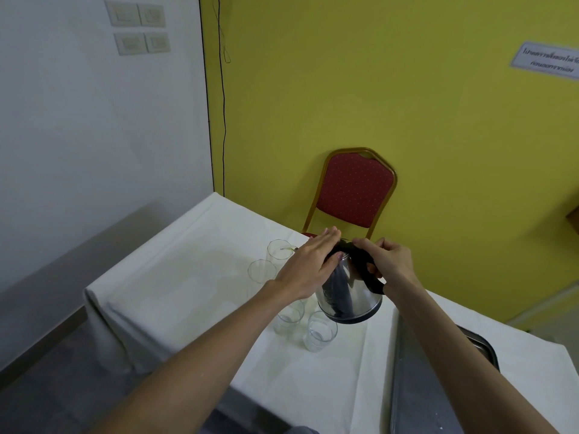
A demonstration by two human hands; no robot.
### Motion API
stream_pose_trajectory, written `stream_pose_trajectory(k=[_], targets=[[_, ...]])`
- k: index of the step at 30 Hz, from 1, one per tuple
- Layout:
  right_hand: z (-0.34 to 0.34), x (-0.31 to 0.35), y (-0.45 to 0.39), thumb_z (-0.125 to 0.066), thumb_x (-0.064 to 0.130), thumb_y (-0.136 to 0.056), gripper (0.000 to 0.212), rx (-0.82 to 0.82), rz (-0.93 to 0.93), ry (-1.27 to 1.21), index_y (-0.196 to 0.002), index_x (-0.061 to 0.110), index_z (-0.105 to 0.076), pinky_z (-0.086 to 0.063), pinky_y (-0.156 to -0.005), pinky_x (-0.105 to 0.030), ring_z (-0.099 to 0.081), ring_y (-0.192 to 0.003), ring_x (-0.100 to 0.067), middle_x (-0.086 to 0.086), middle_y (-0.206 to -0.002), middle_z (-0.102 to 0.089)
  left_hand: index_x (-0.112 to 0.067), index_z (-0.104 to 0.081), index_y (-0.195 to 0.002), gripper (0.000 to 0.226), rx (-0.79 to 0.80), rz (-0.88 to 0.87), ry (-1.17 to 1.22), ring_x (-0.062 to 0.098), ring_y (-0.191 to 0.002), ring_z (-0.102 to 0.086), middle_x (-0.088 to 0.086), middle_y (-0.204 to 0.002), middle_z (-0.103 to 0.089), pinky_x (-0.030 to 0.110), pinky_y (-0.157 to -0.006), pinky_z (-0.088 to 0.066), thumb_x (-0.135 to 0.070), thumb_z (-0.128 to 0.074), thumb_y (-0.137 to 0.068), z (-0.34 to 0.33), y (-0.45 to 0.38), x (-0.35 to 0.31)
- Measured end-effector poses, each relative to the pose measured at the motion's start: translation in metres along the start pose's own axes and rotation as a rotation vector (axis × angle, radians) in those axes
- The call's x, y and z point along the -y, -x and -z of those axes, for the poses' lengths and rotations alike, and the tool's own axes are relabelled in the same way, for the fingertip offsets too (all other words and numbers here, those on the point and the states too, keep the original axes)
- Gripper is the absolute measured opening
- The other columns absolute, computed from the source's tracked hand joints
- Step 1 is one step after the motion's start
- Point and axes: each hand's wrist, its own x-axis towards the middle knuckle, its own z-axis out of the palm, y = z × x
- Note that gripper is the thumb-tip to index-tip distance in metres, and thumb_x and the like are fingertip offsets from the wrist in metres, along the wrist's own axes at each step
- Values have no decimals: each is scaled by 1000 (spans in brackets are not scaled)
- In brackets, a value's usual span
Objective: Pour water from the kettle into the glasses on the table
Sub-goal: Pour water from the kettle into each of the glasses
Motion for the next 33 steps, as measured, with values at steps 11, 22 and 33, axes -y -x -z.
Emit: stream_pose_trajectory(k=[11, 22, 33], targets=[[-1, -1, -4, -83, 18, -81, 34, -13, 11, 53, -68, 9, -53, -39, -30, -16, -45, -25, -3, -11, -55, -52, -18, -22, -152, 55, 1, 24, 13, 13, -148, -13, 0, -159, -24, 42, -118, -25, -37, -36, -103, -2, 0, 2], [-3, -1, -6, -86, 23, -79, 36, -18, 24, 75, -69, 7, -54, -44, -35, -21, -48, -28, -7, -11, -52, -52, -18, -22, -152, 55, -2, 36, 28, 14, -148, -14, 0, -159, -24, 43, -117, -26, -38, -37, -102, -3, -1, 4], [-7, -3, -4, -85, 25, -79, 37, -24, 7, 90, -70, 8, -54, -43, -35, -18, -48, -25, -4, -10, -53, -54, -16, -22, -152, 55, 3, 55, 25, 14, -148, -14, 1, -159, -25, 40, -118, -25, -38, -36, -103, -3, 0, 7]])
